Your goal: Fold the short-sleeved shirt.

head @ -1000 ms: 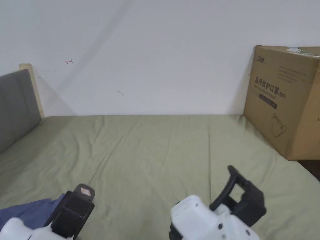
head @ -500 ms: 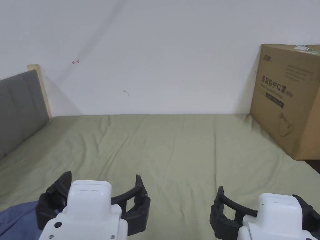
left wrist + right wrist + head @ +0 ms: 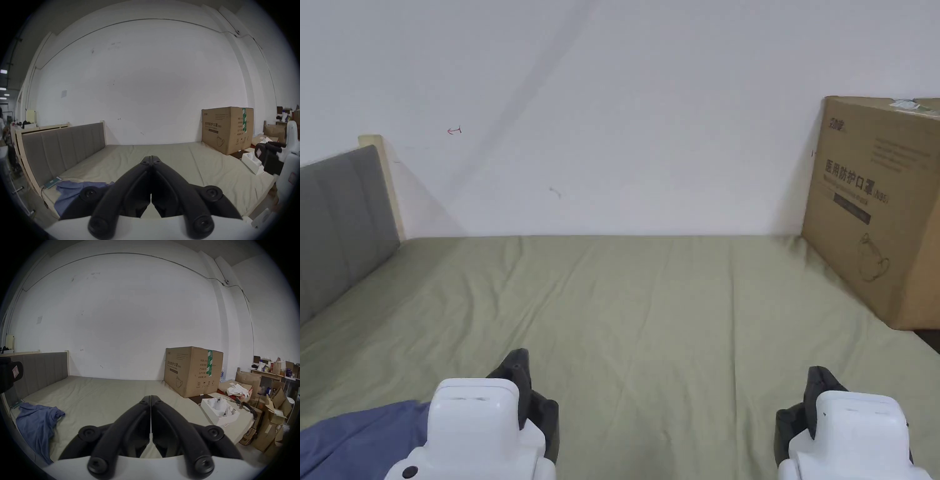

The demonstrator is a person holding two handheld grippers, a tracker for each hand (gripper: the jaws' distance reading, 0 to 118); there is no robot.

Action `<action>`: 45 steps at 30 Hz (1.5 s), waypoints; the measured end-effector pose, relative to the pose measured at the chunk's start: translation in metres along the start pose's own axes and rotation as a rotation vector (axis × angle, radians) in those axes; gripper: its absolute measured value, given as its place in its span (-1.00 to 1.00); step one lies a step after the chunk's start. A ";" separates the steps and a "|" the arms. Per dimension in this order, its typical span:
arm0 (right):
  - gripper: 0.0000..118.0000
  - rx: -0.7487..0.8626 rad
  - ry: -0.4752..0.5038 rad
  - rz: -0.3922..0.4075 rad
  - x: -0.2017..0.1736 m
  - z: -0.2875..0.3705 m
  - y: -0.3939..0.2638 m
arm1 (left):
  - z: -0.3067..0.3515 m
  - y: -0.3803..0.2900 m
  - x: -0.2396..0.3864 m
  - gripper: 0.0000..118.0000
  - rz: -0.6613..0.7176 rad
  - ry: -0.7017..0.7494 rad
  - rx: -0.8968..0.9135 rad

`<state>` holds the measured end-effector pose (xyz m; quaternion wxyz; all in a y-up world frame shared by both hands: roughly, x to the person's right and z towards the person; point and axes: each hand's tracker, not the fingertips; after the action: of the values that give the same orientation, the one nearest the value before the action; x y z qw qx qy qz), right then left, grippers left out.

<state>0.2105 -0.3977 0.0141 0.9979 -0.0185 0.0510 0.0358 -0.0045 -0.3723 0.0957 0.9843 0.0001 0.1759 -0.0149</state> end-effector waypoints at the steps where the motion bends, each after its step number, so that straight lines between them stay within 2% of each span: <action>1: -1.00 -0.003 0.007 -0.003 0.000 0.000 0.000 | -0.002 0.002 0.001 -1.00 -0.008 0.005 -0.007; 8: -1.00 -0.006 0.049 0.036 -0.010 -0.002 0.005 | -0.005 0.000 -0.003 -1.00 0.008 -0.005 -0.015; 12: -1.00 -0.010 0.128 0.046 -0.024 -0.005 0.012 | 0.000 0.004 -0.022 -1.00 0.014 0.038 -0.021; 15: -1.00 -0.018 0.238 0.017 -0.045 -0.007 0.017 | 0.010 0.006 -0.051 -1.00 0.077 0.119 -0.033; 21: -1.00 -0.037 0.444 -0.002 -0.103 -0.010 0.017 | 0.041 -0.001 -0.100 -1.00 0.042 0.326 -0.070; 24: -1.00 -0.056 0.524 -0.025 -0.128 -0.007 0.016 | 0.050 -0.007 -0.121 -1.00 0.050 0.377 -0.100; 26: -1.00 -0.060 0.555 -0.005 -0.142 -0.004 0.013 | 0.055 -0.010 -0.129 -1.00 0.051 0.416 -0.123; 30: -1.00 -0.055 0.588 0.065 -0.159 0.000 0.006 | 0.050 -0.019 -0.141 -1.00 0.049 0.435 -0.167; 33: -1.00 -0.068 0.596 0.083 -0.163 -0.002 0.001 | 0.032 -0.033 -0.152 -1.00 0.051 0.432 -0.233; 36: -1.00 -0.095 0.588 0.091 -0.162 -0.008 -0.005 | 0.002 -0.059 -0.171 -1.00 0.119 0.403 -0.322; 42: -1.00 -0.176 0.555 0.138 -0.162 -0.026 -0.025 | -0.089 -0.130 -0.217 -0.98 0.186 0.350 -0.637; 43: -1.00 -0.189 0.544 0.144 -0.162 -0.029 -0.028 | -0.103 -0.137 -0.219 -0.74 0.218 0.345 -0.714; 44: -1.00 -0.206 0.540 0.142 -0.161 -0.033 -0.031 | -0.115 -0.146 -0.223 -0.19 0.248 0.346 -0.807; 45: -1.00 -0.224 0.539 0.134 -0.160 -0.037 -0.034 | -0.125 -0.154 -0.226 0.19 0.272 0.340 -0.842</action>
<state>0.0509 -0.4443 -0.0053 0.9356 -0.1339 0.3107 0.1009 -0.2642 -0.5188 0.0577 0.8489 -0.3737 0.3237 0.1870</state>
